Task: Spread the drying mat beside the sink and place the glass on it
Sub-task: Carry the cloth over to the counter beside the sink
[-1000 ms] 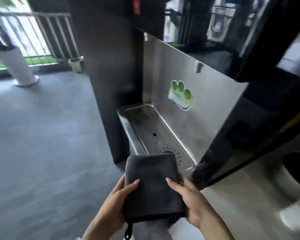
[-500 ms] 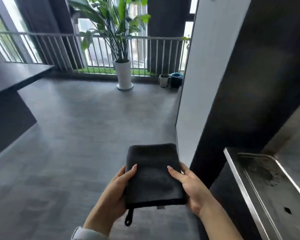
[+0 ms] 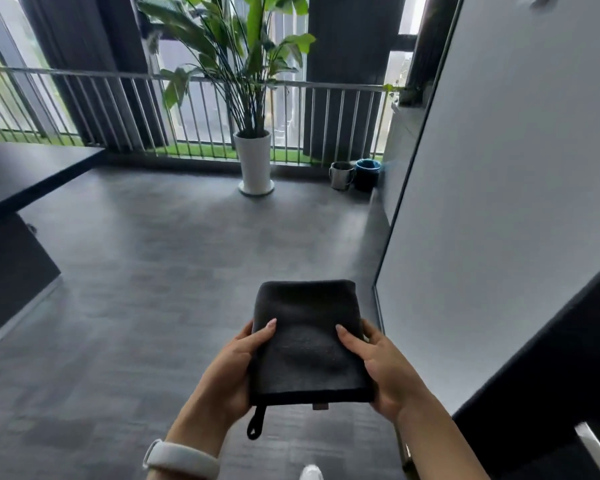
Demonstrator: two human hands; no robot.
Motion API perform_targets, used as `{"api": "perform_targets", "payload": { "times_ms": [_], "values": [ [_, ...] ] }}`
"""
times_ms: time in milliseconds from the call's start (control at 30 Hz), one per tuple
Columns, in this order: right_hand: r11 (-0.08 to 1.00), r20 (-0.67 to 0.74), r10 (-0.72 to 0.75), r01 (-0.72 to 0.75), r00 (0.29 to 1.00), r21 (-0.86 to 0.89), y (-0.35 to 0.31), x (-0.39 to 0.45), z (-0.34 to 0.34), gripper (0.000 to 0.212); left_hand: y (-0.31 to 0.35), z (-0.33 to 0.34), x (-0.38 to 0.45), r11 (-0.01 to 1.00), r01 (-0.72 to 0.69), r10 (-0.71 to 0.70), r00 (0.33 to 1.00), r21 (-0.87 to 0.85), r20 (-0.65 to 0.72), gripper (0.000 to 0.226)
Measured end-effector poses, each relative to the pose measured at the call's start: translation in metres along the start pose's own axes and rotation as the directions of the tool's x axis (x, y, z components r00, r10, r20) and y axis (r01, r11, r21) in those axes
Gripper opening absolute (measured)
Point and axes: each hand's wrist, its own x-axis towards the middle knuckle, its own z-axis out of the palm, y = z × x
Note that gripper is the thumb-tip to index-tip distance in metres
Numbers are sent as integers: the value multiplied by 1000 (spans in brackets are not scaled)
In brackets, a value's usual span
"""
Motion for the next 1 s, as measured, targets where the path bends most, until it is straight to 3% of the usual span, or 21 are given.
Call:
{"api": "perform_targets", "payload": {
  "times_ms": [533, 767, 1000],
  "values": [
    [999, 27, -30, 29, 999, 42, -190, 402, 5, 20, 198, 18, 403, 1000, 11, -11, 999, 1, 45, 37],
    [996, -54, -12, 17, 998, 84, -248, 592, 8, 23, 267, 6, 593, 1000, 30, -30, 997, 4, 64, 32],
    [994, -101, -30, 41, 994, 105, -342, 780, 16, 20, 369, 16, 791, 997, 81, -83, 988, 21, 130, 42]
  ]
}}
